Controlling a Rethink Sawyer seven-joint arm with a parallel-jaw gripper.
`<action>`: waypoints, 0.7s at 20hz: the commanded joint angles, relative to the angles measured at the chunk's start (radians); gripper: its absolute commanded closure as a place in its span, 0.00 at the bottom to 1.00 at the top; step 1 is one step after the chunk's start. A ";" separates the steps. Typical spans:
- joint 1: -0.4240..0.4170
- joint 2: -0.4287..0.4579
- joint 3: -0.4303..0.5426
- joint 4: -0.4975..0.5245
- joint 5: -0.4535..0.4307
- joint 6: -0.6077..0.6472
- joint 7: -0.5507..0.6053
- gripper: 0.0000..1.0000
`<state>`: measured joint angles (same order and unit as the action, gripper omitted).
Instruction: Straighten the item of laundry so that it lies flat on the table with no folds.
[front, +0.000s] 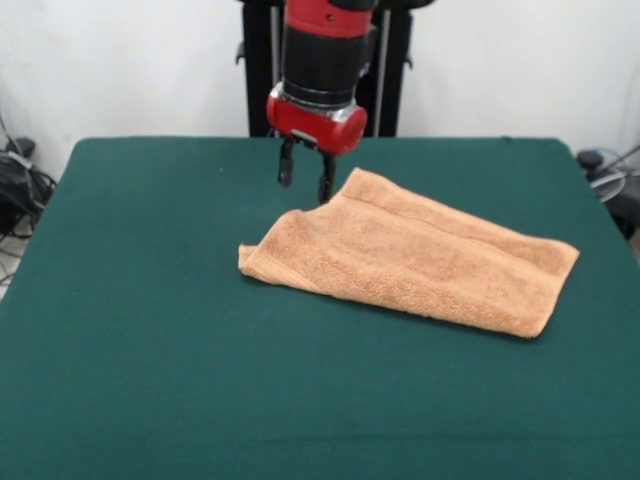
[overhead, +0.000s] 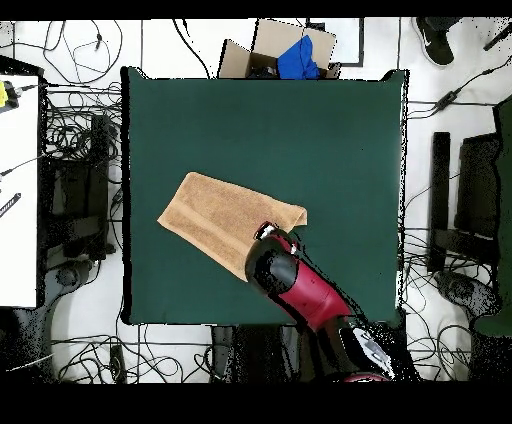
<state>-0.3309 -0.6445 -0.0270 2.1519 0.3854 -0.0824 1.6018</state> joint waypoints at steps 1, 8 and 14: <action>-0.057 0.101 0.051 -0.071 -0.028 -0.018 0.187 0.00; -0.092 0.131 0.079 -0.094 -0.069 -0.056 0.186 0.00; -0.111 0.137 0.101 -0.097 -0.095 -0.072 0.201 0.00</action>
<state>-0.4364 -0.5467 -0.0253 2.1299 0.3240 -0.0952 1.6018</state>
